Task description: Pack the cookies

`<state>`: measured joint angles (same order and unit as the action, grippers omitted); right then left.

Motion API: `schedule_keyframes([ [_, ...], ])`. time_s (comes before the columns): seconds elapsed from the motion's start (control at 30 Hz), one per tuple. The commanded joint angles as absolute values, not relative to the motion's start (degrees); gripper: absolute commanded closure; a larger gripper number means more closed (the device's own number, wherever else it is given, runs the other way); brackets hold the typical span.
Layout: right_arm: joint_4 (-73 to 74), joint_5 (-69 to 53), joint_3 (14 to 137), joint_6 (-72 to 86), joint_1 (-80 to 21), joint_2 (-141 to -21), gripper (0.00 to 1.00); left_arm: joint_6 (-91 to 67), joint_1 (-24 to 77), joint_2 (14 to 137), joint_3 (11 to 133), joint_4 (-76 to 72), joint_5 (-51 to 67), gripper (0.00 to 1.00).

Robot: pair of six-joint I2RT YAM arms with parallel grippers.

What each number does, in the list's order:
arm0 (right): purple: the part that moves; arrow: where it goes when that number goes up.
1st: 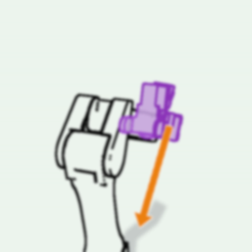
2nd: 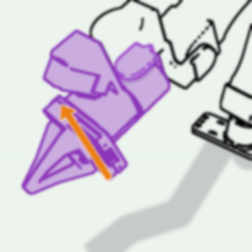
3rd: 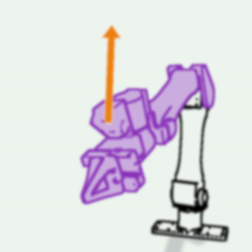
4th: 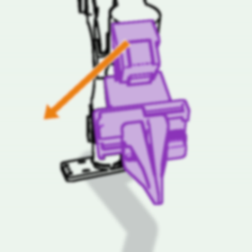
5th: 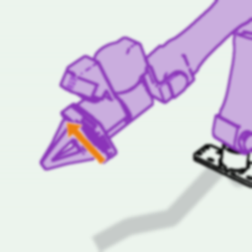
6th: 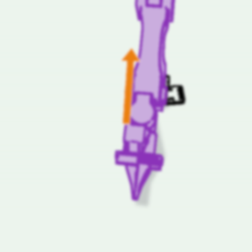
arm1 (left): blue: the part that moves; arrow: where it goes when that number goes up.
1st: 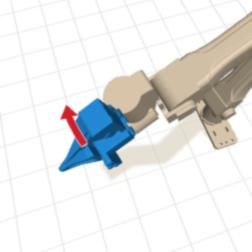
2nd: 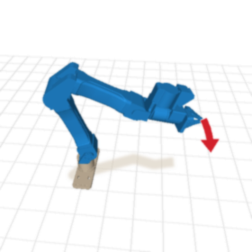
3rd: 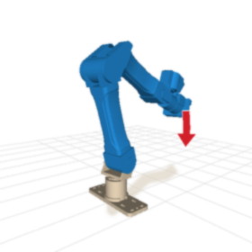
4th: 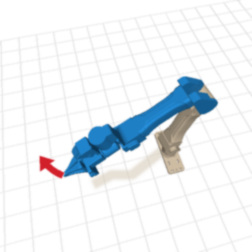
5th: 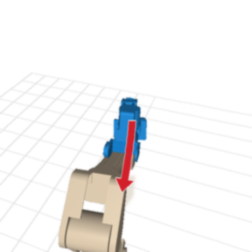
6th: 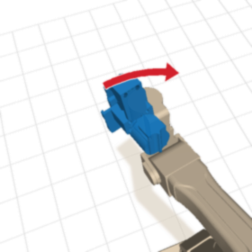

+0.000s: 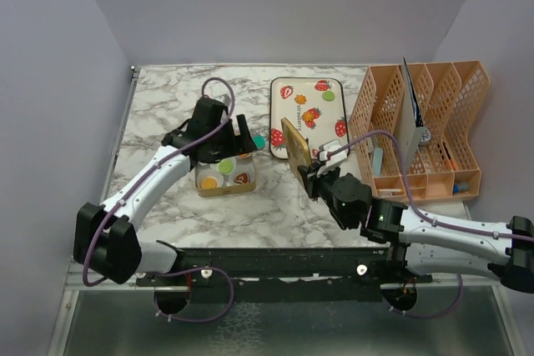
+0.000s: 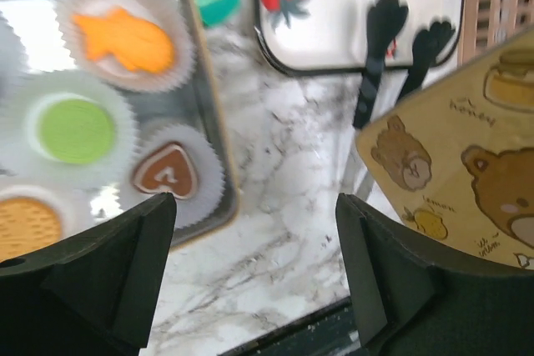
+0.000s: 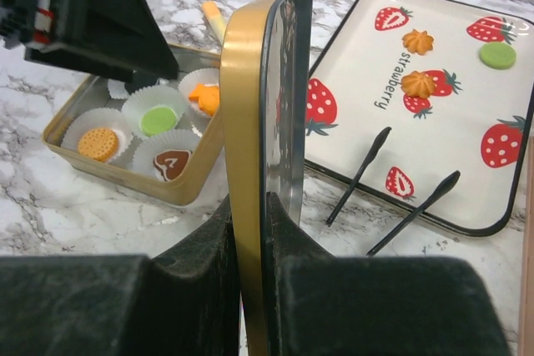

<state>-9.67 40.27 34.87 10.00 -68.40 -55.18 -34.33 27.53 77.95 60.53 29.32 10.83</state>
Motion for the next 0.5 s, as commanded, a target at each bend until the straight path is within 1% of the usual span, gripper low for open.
schedule_keyframes([
  [0.0, -7.5, 33.5, 40.0, 11.9, -66.4, -56.0, 0.99, -31.7, 20.1, 71.5, 60.2, 31.4, 4.2, 0.15],
  [0.23, -6.0, 19.7, 48.5, 13.6, -61.6, -61.8, 0.99, -28.1, 13.7, 63.8, 56.7, 34.6, -4.0, 0.11],
  [0.47, -7.2, 1.0, 56.2, 22.3, -52.6, -70.2, 0.99, -29.6, 4.5, 56.0, 48.9, 31.8, -3.4, 0.08],
])
